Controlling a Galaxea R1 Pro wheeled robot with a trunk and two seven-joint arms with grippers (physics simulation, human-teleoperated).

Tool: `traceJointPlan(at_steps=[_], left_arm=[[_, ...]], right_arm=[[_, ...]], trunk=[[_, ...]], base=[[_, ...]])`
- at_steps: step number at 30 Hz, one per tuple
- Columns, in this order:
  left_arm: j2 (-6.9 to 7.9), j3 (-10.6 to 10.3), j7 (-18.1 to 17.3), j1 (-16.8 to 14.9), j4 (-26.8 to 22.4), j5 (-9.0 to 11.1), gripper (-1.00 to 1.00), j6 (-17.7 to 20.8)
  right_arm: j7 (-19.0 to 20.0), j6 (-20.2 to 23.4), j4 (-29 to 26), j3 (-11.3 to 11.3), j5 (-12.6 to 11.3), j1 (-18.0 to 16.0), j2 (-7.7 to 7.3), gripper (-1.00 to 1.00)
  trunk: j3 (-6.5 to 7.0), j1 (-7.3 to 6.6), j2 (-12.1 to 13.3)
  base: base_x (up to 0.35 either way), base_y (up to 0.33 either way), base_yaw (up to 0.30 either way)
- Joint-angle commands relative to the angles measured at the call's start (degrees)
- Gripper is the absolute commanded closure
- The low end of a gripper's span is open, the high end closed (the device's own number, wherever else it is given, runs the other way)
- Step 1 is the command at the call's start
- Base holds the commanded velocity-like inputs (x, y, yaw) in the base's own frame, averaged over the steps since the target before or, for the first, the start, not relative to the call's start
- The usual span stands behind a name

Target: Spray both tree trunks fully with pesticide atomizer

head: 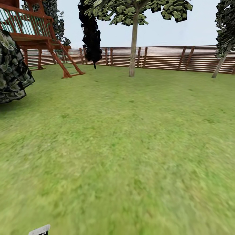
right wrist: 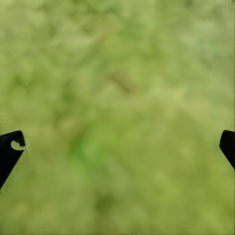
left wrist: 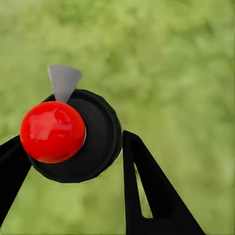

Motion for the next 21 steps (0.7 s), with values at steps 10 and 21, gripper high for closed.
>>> traceJointPlan(at_steps=[10, 21], left_arm=[[-0.01, 0.18, -0.30, -0.03, 0.05, 0.28, 1.00, -0.14], [-0.01, 0.18, -0.30, -0.03, 0.05, 0.28, 1.00, -0.14]], right_arm=[[0.32, -0.08, -0.08, -0.48, 0.20, 0.00, 0.02, -1.00], [0.32, -0.06, -0.08, -0.48, 0.17, 0.00, 0.02, -1.00]], trunk=[[-0.05, 0.03, -0.02], [-0.05, 0.03, -0.02]], base=[[0.335, 0.080, 0.000], [0.335, 0.080, 0.000]])
